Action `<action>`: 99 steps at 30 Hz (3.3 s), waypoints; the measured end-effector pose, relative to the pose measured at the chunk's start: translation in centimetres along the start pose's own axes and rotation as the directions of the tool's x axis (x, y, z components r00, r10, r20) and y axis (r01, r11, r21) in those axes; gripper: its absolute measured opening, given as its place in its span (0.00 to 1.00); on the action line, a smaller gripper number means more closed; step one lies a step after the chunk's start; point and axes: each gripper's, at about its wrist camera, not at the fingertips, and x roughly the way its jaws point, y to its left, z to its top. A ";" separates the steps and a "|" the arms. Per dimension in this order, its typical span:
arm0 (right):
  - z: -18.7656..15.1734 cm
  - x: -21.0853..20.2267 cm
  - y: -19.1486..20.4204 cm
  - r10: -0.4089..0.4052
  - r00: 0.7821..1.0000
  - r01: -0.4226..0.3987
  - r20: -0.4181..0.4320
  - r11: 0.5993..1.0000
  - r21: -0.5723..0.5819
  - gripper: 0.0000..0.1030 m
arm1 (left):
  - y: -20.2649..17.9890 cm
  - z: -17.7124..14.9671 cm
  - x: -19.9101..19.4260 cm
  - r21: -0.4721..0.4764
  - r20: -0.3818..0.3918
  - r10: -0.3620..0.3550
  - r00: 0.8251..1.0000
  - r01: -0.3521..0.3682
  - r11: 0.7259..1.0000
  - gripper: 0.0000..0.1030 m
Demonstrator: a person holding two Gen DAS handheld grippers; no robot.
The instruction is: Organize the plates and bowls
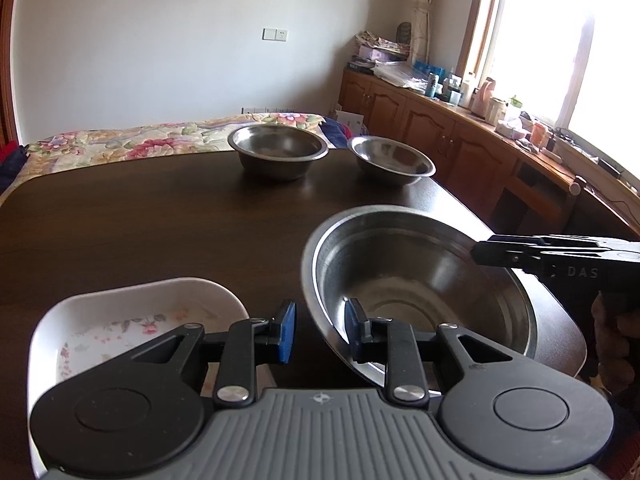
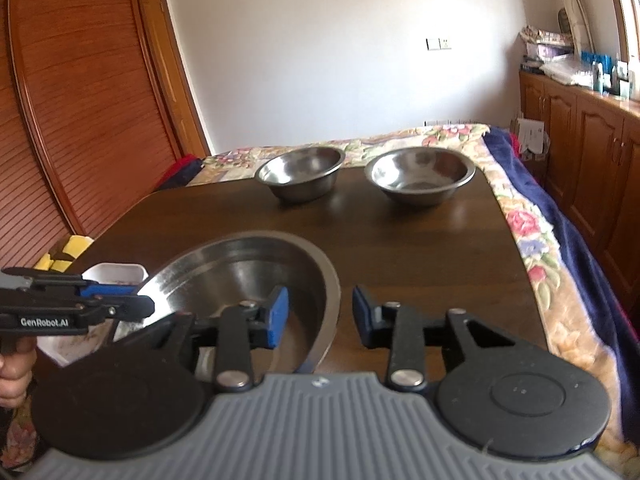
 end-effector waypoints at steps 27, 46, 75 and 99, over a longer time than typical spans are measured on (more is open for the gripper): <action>10.3 4.5 -1.8 0.011 0.997 0.002 0.083 0.989 -0.151 0.54 | 4.3 11.4 3.2 -0.013 0.144 0.131 0.981 -0.131 0.991 0.82; 12.5 13.0 -0.8 0.033 0.999 -0.038 -0.027 0.979 -0.200 0.55 | 7.2 14.4 11.9 -0.054 0.018 0.131 0.991 -0.129 0.990 0.75; 12.0 19.5 -0.3 0.033 0.981 -0.071 -0.194 0.979 -0.191 0.35 | 7.6 14.3 16.0 -0.074 -0.063 0.105 0.993 -0.109 0.991 0.48; 13.3 15.0 -0.6 0.068 0.990 -0.088 -0.124 0.983 -0.160 0.17 | 5.6 15.2 11.6 -0.065 -0.006 0.068 0.998 -0.068 0.996 0.42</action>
